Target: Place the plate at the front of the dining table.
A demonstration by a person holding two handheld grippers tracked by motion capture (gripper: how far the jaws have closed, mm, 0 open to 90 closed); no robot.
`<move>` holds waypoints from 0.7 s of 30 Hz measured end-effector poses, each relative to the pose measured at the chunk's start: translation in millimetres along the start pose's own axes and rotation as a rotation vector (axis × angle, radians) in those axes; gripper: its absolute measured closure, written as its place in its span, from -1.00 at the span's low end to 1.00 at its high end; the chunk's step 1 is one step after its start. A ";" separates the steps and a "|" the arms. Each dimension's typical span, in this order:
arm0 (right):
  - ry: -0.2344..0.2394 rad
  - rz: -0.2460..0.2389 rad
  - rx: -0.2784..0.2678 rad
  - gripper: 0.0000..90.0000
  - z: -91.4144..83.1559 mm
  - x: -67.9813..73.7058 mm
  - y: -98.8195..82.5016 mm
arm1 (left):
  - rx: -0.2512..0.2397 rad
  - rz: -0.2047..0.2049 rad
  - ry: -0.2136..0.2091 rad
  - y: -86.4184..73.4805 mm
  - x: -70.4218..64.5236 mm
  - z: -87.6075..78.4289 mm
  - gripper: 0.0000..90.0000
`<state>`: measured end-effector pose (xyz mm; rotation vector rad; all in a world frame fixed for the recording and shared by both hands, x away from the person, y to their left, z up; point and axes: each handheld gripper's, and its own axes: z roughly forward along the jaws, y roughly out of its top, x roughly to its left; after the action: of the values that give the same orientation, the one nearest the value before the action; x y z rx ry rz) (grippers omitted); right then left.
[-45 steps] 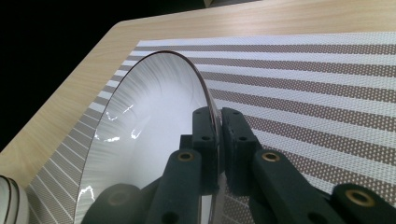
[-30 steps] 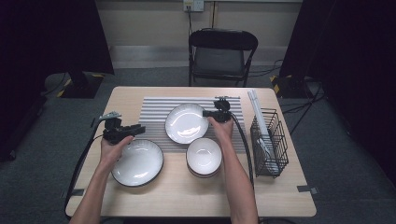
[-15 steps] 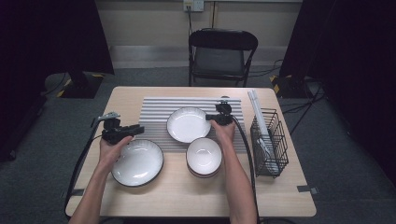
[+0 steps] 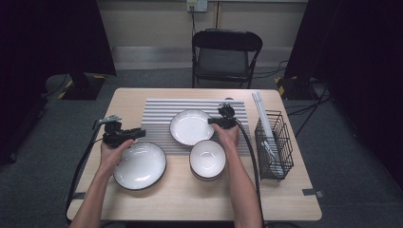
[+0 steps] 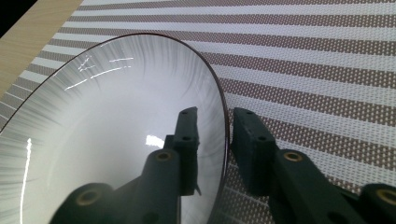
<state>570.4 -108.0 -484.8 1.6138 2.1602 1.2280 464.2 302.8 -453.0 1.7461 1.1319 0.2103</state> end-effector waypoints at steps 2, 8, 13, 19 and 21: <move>0.003 -0.001 0.004 0.44 0.3 0.3 -0.1 | 0.001 -0.003 0.002 -0.2 0.3 -0.6 0.41; 0.015 -0.006 0.017 0.30 -0.6 -1.2 -0.8 | -0.002 0.000 -0.001 -0.4 0.9 -1.2 0.43; 0.023 0.004 0.022 0.12 -4.0 -5.0 -1.1 | -0.003 0.005 -0.001 -0.4 0.2 -1.6 0.44; 0.041 0.009 0.025 -0.05 -9.2 -6.7 -1.1 | -0.005 0.004 -0.001 -0.3 -0.9 -2.1 0.45; 0.045 -0.008 0.030 -0.05 -10.3 -5.9 -0.9 | -0.007 0.004 -0.003 -0.3 -1.3 -2.4 0.45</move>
<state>566.2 -118.3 -480.7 1.6022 2.2201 1.2475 461.9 303.4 -451.6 1.7419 1.1239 0.2141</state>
